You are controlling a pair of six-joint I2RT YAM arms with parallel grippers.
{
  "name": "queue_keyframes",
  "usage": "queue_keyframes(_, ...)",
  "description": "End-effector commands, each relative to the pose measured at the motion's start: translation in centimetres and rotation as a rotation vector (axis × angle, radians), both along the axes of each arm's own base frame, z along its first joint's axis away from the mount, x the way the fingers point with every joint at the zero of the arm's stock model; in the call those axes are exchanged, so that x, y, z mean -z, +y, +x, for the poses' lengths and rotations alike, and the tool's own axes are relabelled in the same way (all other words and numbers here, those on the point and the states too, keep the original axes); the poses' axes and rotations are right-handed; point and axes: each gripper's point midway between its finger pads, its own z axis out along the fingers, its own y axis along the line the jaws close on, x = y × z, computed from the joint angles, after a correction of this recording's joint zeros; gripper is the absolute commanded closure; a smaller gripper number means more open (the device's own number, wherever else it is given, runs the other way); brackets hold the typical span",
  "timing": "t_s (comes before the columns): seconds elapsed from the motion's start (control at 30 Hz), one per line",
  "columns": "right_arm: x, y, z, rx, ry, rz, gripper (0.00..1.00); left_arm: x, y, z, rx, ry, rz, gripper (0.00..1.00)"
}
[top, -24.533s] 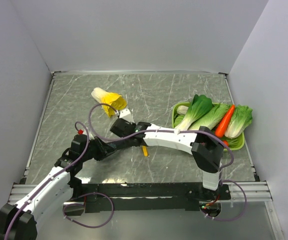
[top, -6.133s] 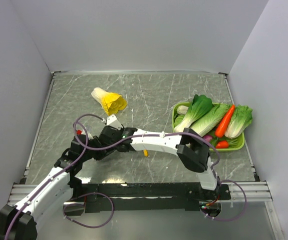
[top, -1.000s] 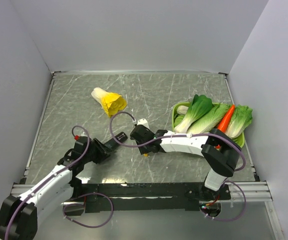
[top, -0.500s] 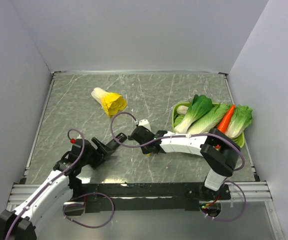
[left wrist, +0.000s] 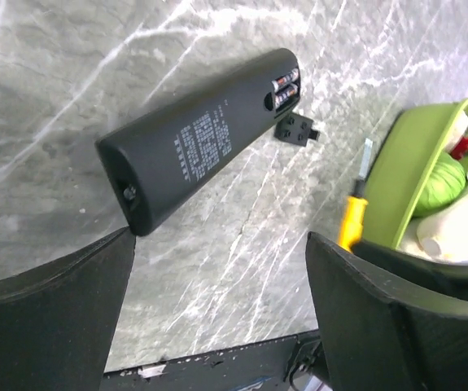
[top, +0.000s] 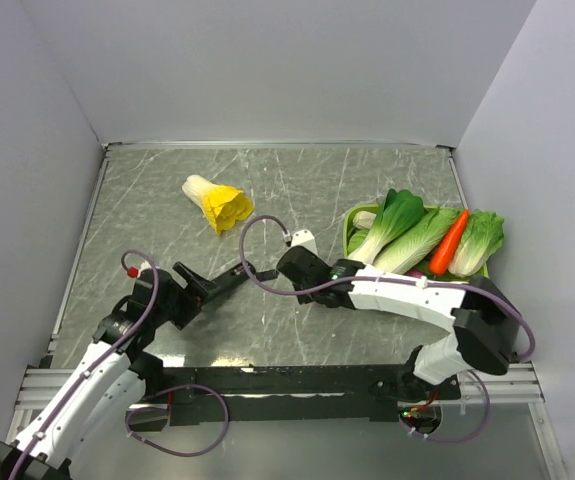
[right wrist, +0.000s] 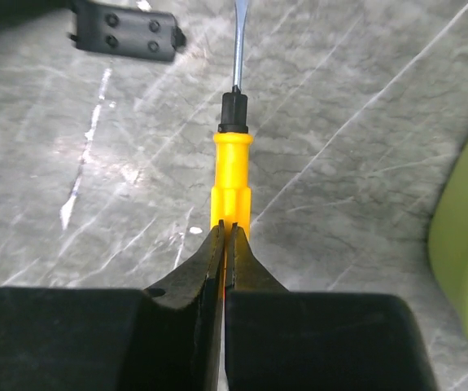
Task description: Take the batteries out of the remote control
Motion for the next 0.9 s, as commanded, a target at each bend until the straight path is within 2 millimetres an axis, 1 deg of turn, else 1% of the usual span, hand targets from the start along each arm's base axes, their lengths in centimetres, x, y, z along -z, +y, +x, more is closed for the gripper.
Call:
queue_keyframes(0.0,-2.9,-0.5,0.3,-0.027,-0.071,0.031,1.00,-1.4,1.1,0.9,-0.064,0.008,0.053,0.11)
queue_keyframes(0.03,-3.0,-0.5,0.4,-0.025,-0.071,0.031,1.00,-1.2,1.4,0.7,-0.073,0.025,0.064,0.10)
queue_keyframes(0.13,-3.6,-0.3,0.4,-0.037,-0.085,0.052,1.00,-1.3,1.5,0.5,-0.096,0.030,0.043,0.10)
queue_keyframes(0.17,-3.6,-0.2,0.3,-0.044,-0.085,0.055,1.00,-1.6,1.4,0.4,-0.113,0.024,0.016,0.10)
queue_keyframes(0.23,-4.1,0.2,0.2,-0.061,-0.090,0.090,1.00,-1.3,2.1,0.0,-0.180,0.044,-0.004,0.09)
queue_keyframes(0.27,-4.1,0.3,0.1,-0.071,-0.093,0.095,1.00,-2.1,2.1,0.2,-0.189,0.008,-0.032,0.09)
queue_keyframes(0.33,-5.0,1.0,-0.2,-0.108,-0.104,0.149,1.00,-2.6,1.1,0.2,-0.129,-0.045,-0.067,0.10)
queue_keyframes(0.37,-4.9,1.1,-0.4,-0.120,-0.103,0.161,1.00,-3.9,0.3,1.2,-0.082,-0.144,-0.100,0.11)
queue_keyframes(0.4,-5.5,1.2,-0.5,-0.126,-0.114,0.190,1.00,-4.5,-1.2,0.8,-0.003,-0.158,-0.146,0.11)
queue_keyframes(0.43,-5.6,1.4,-0.7,-0.137,-0.112,0.206,1.00,-5.0,-1.9,1.0,0.032,-0.180,-0.175,0.11)
queue_keyframes(0.47,-5.7,1.7,-0.7,-0.144,-0.116,0.225,1.00,-5.2,-2.7,1.6,0.065,-0.196,-0.189,0.12)
queue_keyframes(0.53,-5.4,1.8,-0.7,-0.144,-0.110,0.221,1.00,-4.4,-3.5,1.6,0.109,-0.149,-0.183,0.11)
queue_keyframes(0.57,-5.2,1.4,-0.6,-0.125,-0.102,0.191,1.00,-3.0,-3.7,1.9,0.126,-0.092,-0.141,0.11)
queue_keyframes(0.6,-4.0,0.7,-0.3,-0.091,-0.085,0.136,1.00,-3.4,-3.8,2.3,0.135,-0.088,-0.121,0.11)
queue_keyframes(0.63,-3.4,0.3,0.0,-0.055,-0.082,0.111,0.94,-2.9,-3.5,2.5,0.135,-0.077,-0.080,0.10)
queue_keyframes(0.67,-2.6,-0.2,0.0,-0.045,-0.074,0.081,0.79,-2.8,-3.5,2.9,0.137,-0.061,-0.062,0.10)
queue_keyframes(0.7,-1.5,-0.5,0.2,-0.042,-0.057,0.055,0.71,-2.8,-3.4,3.0,0.140,-0.060,-0.052,0.10)
queue_keyframes(0.73,-0.8,-0.9,0.2,-0.044,-0.050,0.030,0.65,-2.9,-3.5,3.1,0.148,-0.066,-0.046,0.10)
queue_keyframes(0.77,0.0,-1.4,0.2,-0.049,-0.037,0.002,0.59,-3.0,-3.6,3.1,0.154,-0.073,-0.048,0.10)
queue_keyframes(0.8,1.1,-1.5,-0.1,-0.067,0.003,-0.010,0.58,-3.2,-3.6,3.1,0.159,-0.085,-0.053,0.10)
queue_keyframes(0.83,1.6,-1.6,-0.2,-0.099,0.017,-0.031,0.57,-3.5,-3.7,3.2,0.161,-0.099,-0.062,0.10)
queue_keyframes(0.87,2.2,-1.8,-0.5,-0.118,0.030,-0.044,0.54,-3.5,-3.7,3.0,0.160,-0.107,-0.068,0.10)
